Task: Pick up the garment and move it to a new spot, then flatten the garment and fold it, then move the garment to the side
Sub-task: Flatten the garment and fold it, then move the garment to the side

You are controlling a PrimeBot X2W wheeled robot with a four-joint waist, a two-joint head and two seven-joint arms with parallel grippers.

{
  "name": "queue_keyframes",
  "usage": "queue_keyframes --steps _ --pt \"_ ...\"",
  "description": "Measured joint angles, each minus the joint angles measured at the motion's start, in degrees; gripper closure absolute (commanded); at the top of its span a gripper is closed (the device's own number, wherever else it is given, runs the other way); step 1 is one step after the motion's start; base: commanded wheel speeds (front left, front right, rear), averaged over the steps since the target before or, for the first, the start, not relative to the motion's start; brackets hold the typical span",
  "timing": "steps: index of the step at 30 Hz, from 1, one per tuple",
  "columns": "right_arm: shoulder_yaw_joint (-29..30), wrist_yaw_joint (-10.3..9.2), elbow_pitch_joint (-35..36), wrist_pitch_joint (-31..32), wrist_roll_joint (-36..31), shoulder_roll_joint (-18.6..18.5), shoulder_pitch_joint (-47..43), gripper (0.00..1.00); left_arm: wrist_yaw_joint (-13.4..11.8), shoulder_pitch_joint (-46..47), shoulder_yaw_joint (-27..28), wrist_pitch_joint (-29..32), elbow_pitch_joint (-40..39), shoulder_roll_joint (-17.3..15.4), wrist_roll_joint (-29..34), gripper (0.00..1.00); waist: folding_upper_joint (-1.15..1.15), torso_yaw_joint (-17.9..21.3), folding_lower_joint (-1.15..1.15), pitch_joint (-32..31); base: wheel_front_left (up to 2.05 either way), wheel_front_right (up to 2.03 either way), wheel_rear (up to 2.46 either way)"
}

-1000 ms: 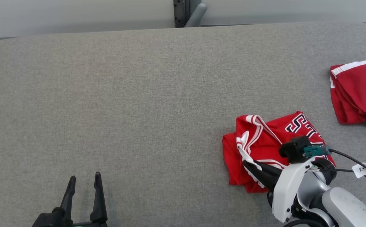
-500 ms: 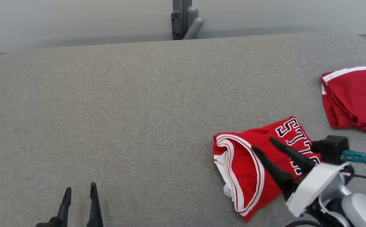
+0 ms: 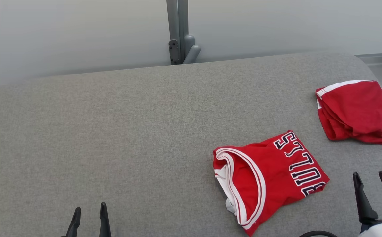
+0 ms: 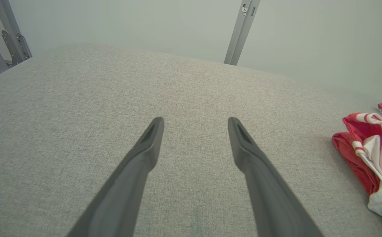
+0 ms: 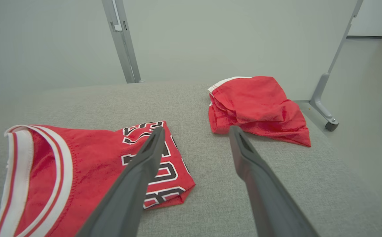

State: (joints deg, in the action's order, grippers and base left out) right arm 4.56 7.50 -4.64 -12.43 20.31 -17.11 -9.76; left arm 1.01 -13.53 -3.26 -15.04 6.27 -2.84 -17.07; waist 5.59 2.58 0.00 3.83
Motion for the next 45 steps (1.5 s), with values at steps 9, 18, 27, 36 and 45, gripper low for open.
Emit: queue_keyframes --steps 9,18,27,36,45 --pt "9.88 0.03 -3.70 -2.37 -9.03 7.42 -2.42 0.00 0.24 0.06 -0.85 0.00 0.93 0.01 0.55 0.00 0.00 -1.58 0.00 -1.00 0.00 0.00 0.00" --pt "12.04 0.02 -3.98 -2.37 -9.16 12.00 -4.14 0.00 0.00 0.08 -1.10 0.00 0.12 0.01 0.56 0.00 0.00 -2.56 0.00 -0.54 0.00 0.00 0.00" --pt "-0.77 0.03 -10.04 2.68 1.10 3.12 6.10 0.00 -0.26 0.36 -1.52 0.00 -1.94 0.01 1.16 0.00 0.00 -2.27 0.00 2.11 0.00 0.00 0.00" --pt "-10.63 0.00 -16.26 18.46 9.48 -7.73 18.86 0.00 0.24 4.04 -2.33 0.00 -2.40 0.01 2.15 0.00 0.00 -2.97 0.00 7.15 0.00 0.00 0.00" --pt "-18.25 0.00 -22.84 25.74 18.47 -12.10 24.75 0.00 0.37 6.12 -2.36 0.00 -2.46 0.01 2.47 0.00 -0.01 -6.77 0.01 10.60 0.00 0.00 0.00"
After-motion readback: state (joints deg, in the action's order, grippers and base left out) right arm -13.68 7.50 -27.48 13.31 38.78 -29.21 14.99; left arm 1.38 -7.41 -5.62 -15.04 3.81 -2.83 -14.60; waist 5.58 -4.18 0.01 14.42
